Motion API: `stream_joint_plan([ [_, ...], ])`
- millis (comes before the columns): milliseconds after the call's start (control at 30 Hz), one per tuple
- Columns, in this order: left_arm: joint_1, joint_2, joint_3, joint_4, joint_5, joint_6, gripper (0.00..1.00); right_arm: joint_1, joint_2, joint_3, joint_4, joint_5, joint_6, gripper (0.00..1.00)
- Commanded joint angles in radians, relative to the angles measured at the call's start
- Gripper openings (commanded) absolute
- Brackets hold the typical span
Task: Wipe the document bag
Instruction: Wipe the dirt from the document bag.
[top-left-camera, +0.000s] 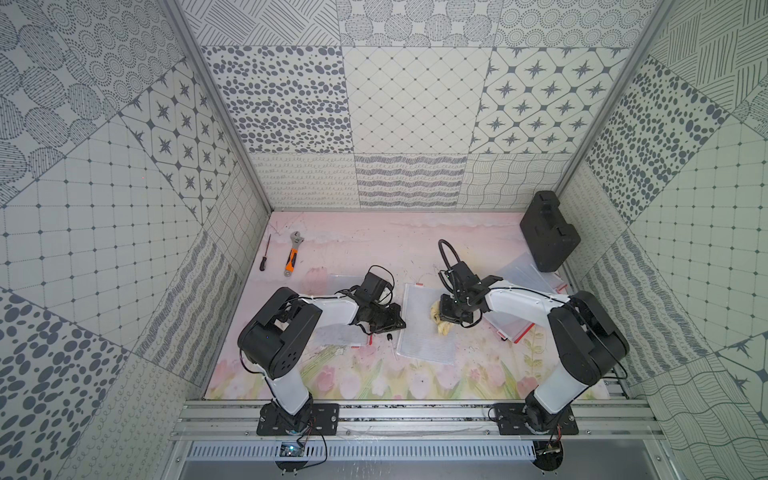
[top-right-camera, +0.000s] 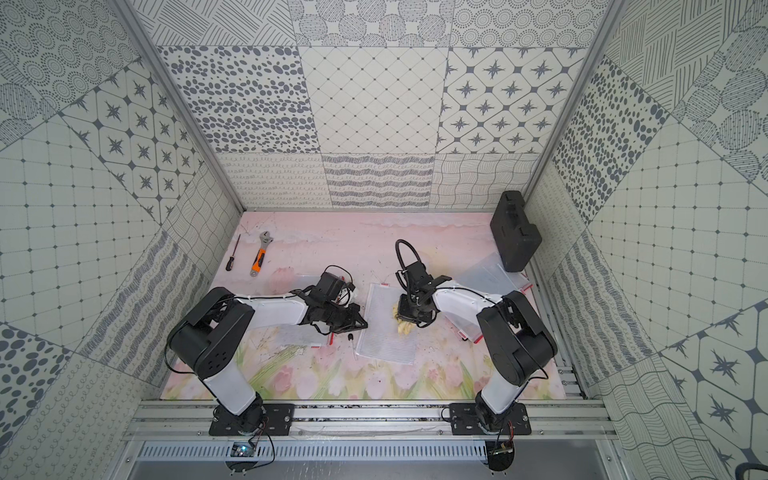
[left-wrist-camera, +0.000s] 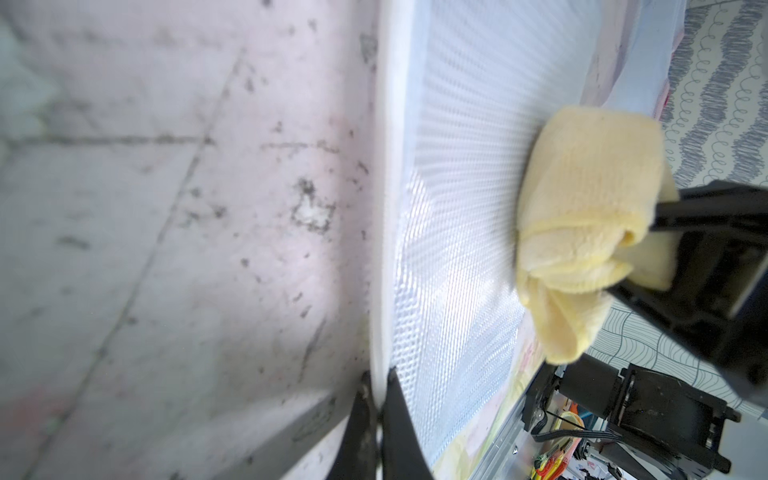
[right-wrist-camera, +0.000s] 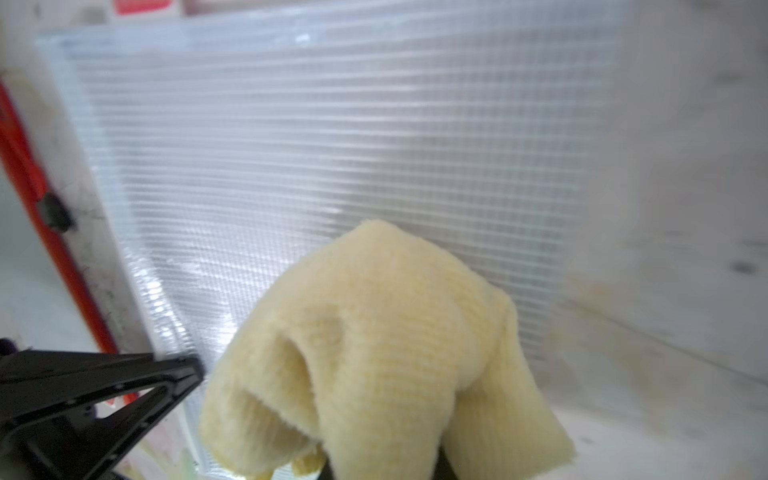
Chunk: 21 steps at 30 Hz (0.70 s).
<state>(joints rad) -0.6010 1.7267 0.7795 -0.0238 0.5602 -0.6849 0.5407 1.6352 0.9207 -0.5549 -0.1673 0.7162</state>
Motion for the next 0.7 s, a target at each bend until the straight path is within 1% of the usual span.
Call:
stream_joint_plan([
  [0, 0.014, 0.001, -0.008, -0.116, -0.178, -0.038, 0.00, 0.005, -0.012, -0.013, -0.131, 0.080, -0.029, 0.00],
  [100, 0.018, 0.015, 0.002, -0.110, -0.164, -0.047, 0.00, 0.065, 0.025, 0.041, -0.095, 0.051, 0.006, 0.00],
  [233, 0.017, 0.032, 0.023, -0.129, -0.159, -0.044, 0.00, 0.203, 0.179, 0.197, -0.058, -0.003, 0.045, 0.00],
  [300, 0.018, 0.033, 0.027, -0.135, -0.164, -0.045, 0.00, 0.246, 0.240, 0.252, -0.032, -0.044, 0.062, 0.00],
  [367, 0.020, 0.028, 0.029, -0.143, -0.169, -0.047, 0.00, 0.261, 0.265, 0.268, -0.008, -0.068, 0.077, 0.00],
  [500, 0.029, 0.014, 0.020, -0.151, -0.177, -0.047, 0.00, 0.224, 0.223, 0.210, -0.053, -0.010, 0.053, 0.00],
  [567, 0.035, 0.014, 0.019, -0.151, -0.176, -0.044, 0.00, 0.165, 0.165, 0.135, -0.065, 0.004, 0.038, 0.00],
  [667, 0.043, 0.021, 0.020, -0.150, -0.166, -0.043, 0.00, 0.041, 0.059, -0.004, -0.075, 0.009, 0.010, 0.00],
])
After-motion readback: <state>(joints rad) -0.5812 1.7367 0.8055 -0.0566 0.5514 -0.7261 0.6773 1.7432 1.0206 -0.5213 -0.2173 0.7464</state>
